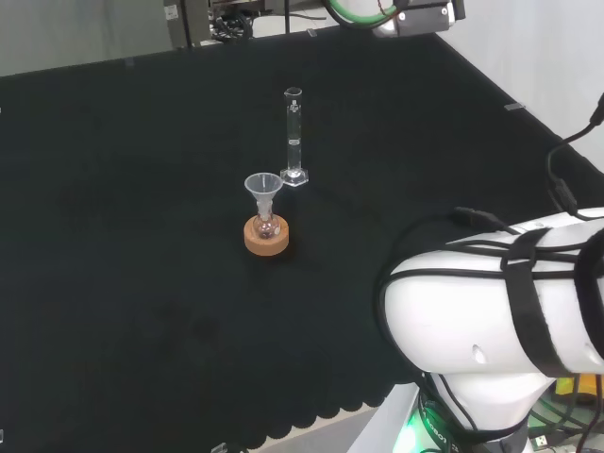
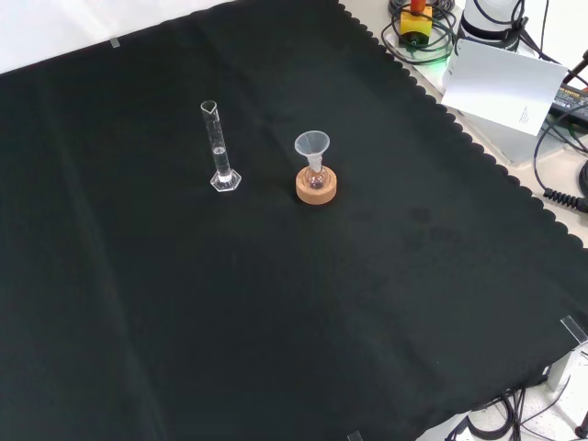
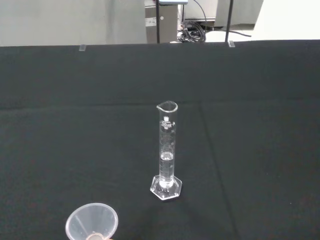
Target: Pick up the graduated cylinder.
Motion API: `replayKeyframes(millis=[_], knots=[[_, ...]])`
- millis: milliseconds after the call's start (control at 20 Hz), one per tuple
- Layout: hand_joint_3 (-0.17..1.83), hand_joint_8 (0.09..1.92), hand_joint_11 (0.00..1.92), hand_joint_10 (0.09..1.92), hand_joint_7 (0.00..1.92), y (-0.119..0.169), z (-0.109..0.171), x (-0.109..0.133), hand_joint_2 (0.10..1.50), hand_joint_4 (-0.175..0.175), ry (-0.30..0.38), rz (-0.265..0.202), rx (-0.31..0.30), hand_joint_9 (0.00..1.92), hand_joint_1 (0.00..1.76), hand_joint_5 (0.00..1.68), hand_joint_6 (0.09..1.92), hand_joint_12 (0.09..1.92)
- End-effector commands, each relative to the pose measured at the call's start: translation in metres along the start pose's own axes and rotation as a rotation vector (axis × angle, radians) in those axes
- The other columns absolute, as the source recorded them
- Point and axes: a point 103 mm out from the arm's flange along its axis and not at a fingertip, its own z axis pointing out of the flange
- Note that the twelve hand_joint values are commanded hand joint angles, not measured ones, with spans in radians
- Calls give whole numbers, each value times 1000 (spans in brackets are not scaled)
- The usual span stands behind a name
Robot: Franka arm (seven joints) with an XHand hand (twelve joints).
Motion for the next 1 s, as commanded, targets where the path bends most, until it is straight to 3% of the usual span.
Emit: replayKeyframes(millis=[50,550,800,1000], knots=[[34,264,0,87,7,17,28,-20,1359,-11,27,27,21,294,0,212,87,1133],[23,307,0,90,19,93,100,-61,1335,-23,150,-23,12,315,32,230,87,1210],[5,483,0,522,33,136,134,-70,1294,-39,189,-37,11,228,128,281,87,1339],[-2,538,0,648,63,162,160,-72,1280,-45,251,-32,-4,217,168,304,87,1386]])
